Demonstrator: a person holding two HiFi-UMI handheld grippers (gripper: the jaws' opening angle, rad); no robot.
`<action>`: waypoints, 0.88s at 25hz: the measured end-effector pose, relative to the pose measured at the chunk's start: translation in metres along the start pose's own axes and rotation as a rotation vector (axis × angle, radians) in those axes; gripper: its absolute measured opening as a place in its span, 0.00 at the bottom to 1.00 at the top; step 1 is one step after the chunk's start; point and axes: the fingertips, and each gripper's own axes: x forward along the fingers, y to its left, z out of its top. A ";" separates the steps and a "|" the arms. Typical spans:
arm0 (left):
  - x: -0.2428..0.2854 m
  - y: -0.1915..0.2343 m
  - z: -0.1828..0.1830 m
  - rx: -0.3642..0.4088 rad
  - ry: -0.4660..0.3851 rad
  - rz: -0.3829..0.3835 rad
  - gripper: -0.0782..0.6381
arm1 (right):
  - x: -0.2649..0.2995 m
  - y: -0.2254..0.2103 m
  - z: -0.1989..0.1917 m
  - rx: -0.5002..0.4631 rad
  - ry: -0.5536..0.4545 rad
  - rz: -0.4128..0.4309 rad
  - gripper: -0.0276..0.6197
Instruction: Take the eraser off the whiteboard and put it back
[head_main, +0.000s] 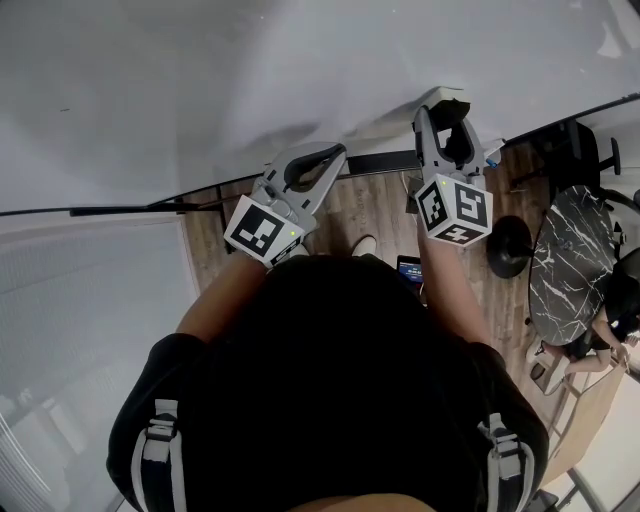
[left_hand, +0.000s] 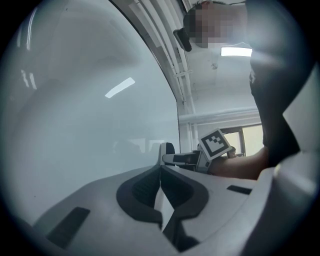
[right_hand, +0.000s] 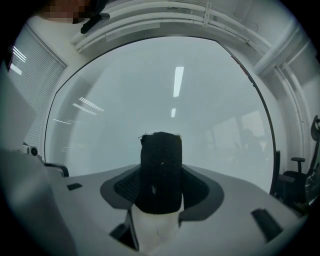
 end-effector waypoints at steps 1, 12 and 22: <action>-0.001 -0.001 0.000 0.000 0.001 0.003 0.12 | -0.001 0.000 0.000 0.000 0.000 0.001 0.38; -0.022 -0.006 0.002 0.006 -0.001 0.039 0.12 | -0.017 0.012 0.007 -0.004 -0.013 0.043 0.38; -0.058 -0.002 -0.004 0.016 -0.003 0.075 0.12 | -0.040 0.053 0.000 -0.042 0.001 0.144 0.38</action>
